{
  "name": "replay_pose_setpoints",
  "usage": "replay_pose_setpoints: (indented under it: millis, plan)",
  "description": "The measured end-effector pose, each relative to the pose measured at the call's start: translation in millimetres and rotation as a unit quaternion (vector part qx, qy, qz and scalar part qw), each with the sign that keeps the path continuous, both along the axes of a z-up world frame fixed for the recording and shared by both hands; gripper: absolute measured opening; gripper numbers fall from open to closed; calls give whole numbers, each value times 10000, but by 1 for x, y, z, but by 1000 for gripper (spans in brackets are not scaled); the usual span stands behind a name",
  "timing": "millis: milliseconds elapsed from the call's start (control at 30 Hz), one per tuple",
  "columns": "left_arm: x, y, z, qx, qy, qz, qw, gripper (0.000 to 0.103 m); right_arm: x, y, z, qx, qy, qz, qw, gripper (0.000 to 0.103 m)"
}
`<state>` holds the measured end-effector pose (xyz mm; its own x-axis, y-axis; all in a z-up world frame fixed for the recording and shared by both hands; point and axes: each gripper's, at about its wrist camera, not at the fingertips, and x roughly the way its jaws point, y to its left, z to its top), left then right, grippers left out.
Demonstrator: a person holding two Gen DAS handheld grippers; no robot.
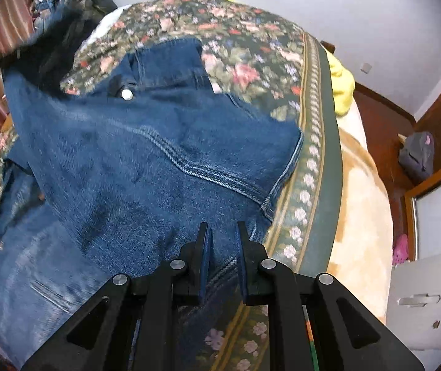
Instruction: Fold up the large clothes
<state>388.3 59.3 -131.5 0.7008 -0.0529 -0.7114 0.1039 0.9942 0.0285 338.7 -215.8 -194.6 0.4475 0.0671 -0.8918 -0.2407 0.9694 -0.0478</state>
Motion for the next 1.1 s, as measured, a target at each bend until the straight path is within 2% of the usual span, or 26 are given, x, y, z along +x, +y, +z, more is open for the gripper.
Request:
replay_pose_setpoints:
  millis: [67,133,200,267,333,433,467,600,667,733,800,867,900,967,1100]
  plan:
    - [3,31,-32,-443,593,199,9971,29,2,5,-1,34,62,-8,10000,12]
    - [2,57,-63,-831,1098,496,9892,29,2,10,-9,38,201,-46,9998,12]
    - [-2,83,-93,-1337,1559,778,9756,30,2,14,-19,-21,298,-82,9995,12]
    - [-9,99,-112,-1850,1794,875,9623,30,1,17,-27,-151,306,-120,9993,12]
    - [-15,111,-125,-2159,1916,913,9531,33,0,20,-29,-271,254,-122,9992,12]
    - [-20,121,-125,-2641,1821,824,9436,34,1,24,-28,-413,270,-156,9987,12]
    - [-20,122,-124,-2753,1790,840,9408,37,2,24,-27,-426,289,-172,9985,12]
    - [-11,129,-117,-3207,1576,1010,9285,62,6,21,-21,-233,372,-239,9987,12]
    - [-2,132,-119,-3264,1617,1126,9245,63,6,18,-17,-99,389,-315,9987,12]
    - [7,135,-121,-3053,1687,1280,9284,60,6,15,-11,13,356,-374,9987,12]
    - [17,128,-120,-2561,1734,1384,9409,32,5,11,-3,50,260,-427,9987,12]
    - [21,116,-111,-1981,1599,1239,9591,30,4,7,7,46,138,-469,9988,12]
    - [20,106,-99,-1549,1391,1158,9712,24,3,4,13,32,57,-504,9987,12]
    - [14,98,-78,-1067,935,1103,9837,23,3,-2,22,16,-66,-570,9983,12]
    - [0,103,-34,-868,39,1233,9886,23,10,-13,29,96,-144,-678,9976,12]
